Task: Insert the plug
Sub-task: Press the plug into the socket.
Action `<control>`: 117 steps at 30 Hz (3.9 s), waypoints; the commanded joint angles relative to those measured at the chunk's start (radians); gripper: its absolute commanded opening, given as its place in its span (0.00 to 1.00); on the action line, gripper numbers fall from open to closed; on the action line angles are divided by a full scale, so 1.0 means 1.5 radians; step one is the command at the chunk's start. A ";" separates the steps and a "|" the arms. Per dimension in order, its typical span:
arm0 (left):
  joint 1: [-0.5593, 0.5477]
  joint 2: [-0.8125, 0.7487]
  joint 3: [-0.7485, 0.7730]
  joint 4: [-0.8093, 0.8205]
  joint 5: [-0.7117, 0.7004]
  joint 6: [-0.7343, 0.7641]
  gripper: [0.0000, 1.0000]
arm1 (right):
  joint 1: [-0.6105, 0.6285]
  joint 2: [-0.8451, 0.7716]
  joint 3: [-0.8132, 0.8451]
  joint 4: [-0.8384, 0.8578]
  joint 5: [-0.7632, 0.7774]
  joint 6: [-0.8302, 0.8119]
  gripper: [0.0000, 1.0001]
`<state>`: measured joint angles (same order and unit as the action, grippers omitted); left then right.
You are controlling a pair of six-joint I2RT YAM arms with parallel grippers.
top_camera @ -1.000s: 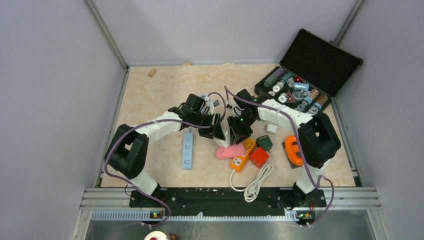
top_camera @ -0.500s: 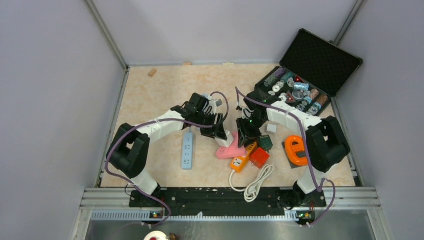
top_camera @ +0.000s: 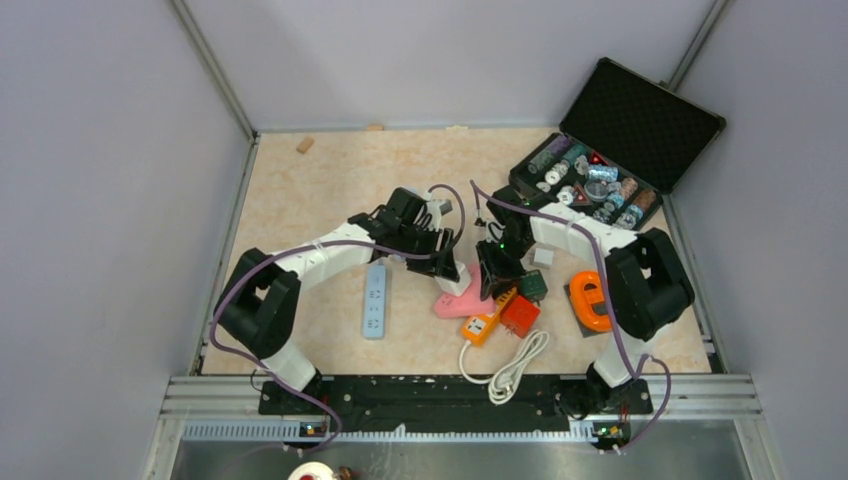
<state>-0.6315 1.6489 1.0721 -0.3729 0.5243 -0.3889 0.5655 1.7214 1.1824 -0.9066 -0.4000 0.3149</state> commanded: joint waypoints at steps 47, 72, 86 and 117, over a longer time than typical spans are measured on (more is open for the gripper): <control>-0.081 -0.038 0.069 -0.065 -0.156 -0.041 0.99 | 0.003 0.073 0.005 0.007 0.073 -0.010 0.04; 0.088 -0.021 -0.070 0.092 0.149 -0.142 0.54 | -0.012 0.029 0.106 -0.038 -0.099 0.044 0.39; 0.049 0.039 -0.073 0.031 0.093 -0.086 0.43 | -0.012 -0.003 0.030 -0.080 -0.013 -0.002 0.55; -0.084 0.098 -0.075 -0.069 -0.048 -0.021 0.32 | -0.009 0.063 -0.048 -0.009 0.036 0.006 0.06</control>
<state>-0.6914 1.6997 1.0389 -0.2554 0.6212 -0.5091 0.5339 1.7664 1.1053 -1.0870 -0.4984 0.3527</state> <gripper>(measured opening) 0.300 0.302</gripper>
